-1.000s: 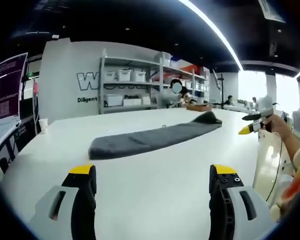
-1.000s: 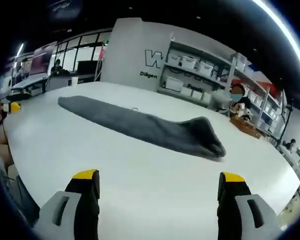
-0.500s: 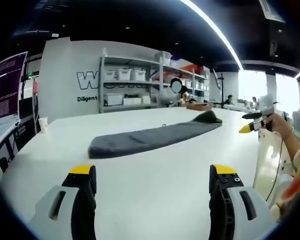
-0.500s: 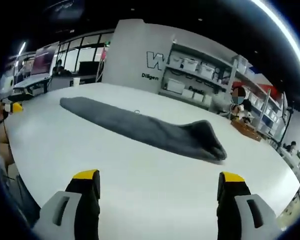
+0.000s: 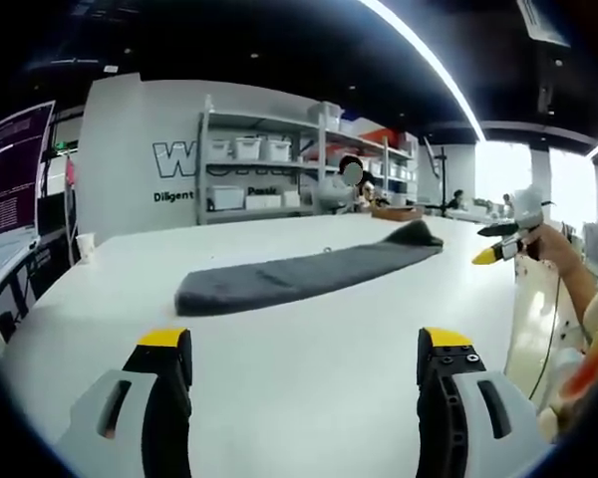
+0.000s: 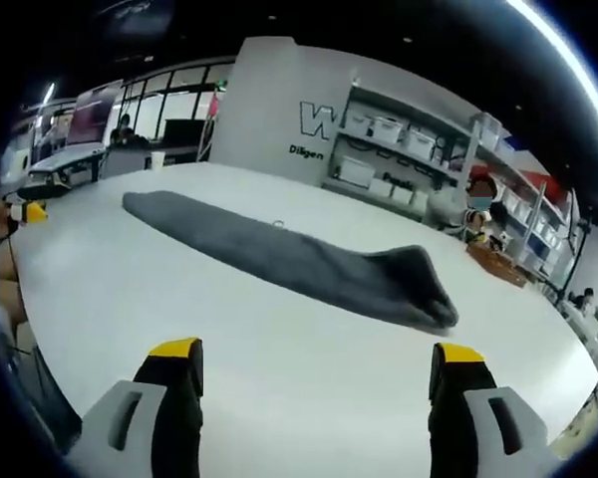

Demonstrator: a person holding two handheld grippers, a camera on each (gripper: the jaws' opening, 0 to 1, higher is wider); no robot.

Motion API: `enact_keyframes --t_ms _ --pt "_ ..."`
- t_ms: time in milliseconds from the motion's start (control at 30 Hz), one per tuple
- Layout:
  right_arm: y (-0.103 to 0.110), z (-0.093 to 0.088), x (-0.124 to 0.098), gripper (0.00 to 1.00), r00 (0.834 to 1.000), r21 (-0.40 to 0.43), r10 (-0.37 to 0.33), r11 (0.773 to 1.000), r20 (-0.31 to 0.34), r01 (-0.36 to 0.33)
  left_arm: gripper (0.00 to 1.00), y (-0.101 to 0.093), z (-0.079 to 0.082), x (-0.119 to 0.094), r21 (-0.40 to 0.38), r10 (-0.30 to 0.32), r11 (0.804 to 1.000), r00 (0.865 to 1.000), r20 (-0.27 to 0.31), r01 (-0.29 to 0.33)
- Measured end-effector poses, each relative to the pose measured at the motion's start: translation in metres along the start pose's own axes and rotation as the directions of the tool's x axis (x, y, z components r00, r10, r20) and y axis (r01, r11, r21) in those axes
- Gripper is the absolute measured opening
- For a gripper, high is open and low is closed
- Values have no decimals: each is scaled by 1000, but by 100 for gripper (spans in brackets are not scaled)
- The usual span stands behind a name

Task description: Open the folded towel by lifting each exposed corner and separating the folded layers until the towel lies flat within the target outline without major curled edges

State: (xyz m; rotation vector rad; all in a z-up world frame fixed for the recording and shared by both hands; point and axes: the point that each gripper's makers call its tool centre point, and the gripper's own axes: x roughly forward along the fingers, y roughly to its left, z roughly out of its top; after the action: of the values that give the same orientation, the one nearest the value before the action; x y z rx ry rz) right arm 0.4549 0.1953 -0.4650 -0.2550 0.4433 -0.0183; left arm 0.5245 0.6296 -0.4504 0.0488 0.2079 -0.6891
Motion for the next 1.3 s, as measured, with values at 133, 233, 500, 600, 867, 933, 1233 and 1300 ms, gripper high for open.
enact_keyframes --t_ms 133,233,500,600,867,933,1233,1300 --pt "2 -2 -2 94 1000 -3 -2 1000 -2 2 91 2 2 2 -4 0 1000 1000 1 0" --pt "7 -4 -5 94 1000 1 5 1000 1 -5 91 4 7 6 -1 -15 1000 1000 9 15" --pt "6 4 -13 94 1000 -4 7 1000 25 -6 91 20 41 30 57 -49 997 998 49 47" --pt "10 4 -13 93 999 -5 10 1000 31 -9 91 34 49 46 81 -39 996 999 37 36" --pt "31 7 -9 93 997 -7 68 998 46 -68 87 71 64 84 88 0 996 999 45 -4" --pt "34 9 -9 93 996 -11 74 997 50 -74 86 79 66 95 87 0 996 999 49 -4" --pt "38 20 -19 93 994 -30 79 997 80 -77 69 112 72 152 78 2 997 999 45 -6" --pt "39 21 -21 93 993 -33 80 996 84 -78 64 119 71 162 83 15 996 999 39 -18"
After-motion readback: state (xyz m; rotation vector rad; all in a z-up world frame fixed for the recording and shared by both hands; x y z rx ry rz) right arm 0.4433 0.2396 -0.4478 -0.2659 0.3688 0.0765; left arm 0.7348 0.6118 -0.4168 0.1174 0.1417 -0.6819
